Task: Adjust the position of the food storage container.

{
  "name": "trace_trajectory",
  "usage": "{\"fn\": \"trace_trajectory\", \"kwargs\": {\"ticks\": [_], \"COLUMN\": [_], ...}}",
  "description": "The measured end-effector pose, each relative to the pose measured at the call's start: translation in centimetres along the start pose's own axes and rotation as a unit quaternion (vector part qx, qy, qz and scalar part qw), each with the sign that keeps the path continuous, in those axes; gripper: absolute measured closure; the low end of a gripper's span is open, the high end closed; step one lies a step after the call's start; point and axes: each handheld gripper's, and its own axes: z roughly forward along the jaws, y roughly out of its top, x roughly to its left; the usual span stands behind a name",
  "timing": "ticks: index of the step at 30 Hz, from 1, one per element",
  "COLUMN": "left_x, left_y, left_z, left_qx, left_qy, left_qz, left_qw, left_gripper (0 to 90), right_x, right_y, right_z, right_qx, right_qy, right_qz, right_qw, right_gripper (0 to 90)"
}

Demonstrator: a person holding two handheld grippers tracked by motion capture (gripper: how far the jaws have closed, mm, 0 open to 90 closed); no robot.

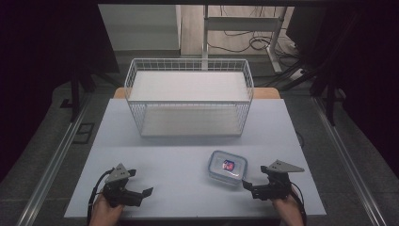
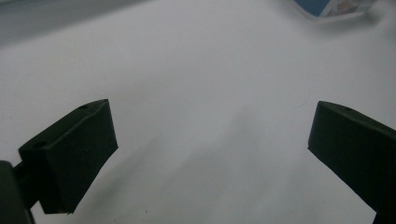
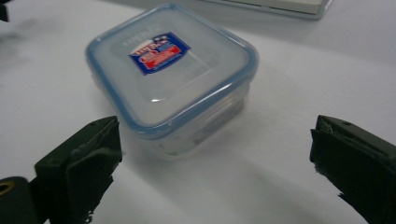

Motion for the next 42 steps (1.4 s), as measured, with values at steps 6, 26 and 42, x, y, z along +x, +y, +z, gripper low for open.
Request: {"fn": "trace_trajectory", "kwargs": {"ticks": [6, 26, 42], "left_x": [0.3, 0.4, 0.5], "left_y": [0.0, -0.2, -0.3], "left_z": [-0.6, -0.4, -0.2], "left_qx": [-0.030, -0.011, -0.004], "left_qy": [-0.001, 0.000, -0.004], "left_qz": [-0.001, -0.003, -0.008], "left_qw": [0.9996, 0.9999, 0.9999], "left_gripper": [0.7, 1.4, 1.5], "right_x": [0.2, -0.2, -1.3], "right_y": [0.6, 1.3, 2.6], "right_z": [-0.3, -0.4, -0.2], "right_qx": [-0.035, -0.009, 0.029], "right_qy": [0.000, -0.018, -0.042], "right_qz": [-0.009, 0.015, -0.009], "right_qw": [0.9993, 0.9997, 0.9986], "right_gripper": [1.4, 3.8, 88.7]}}
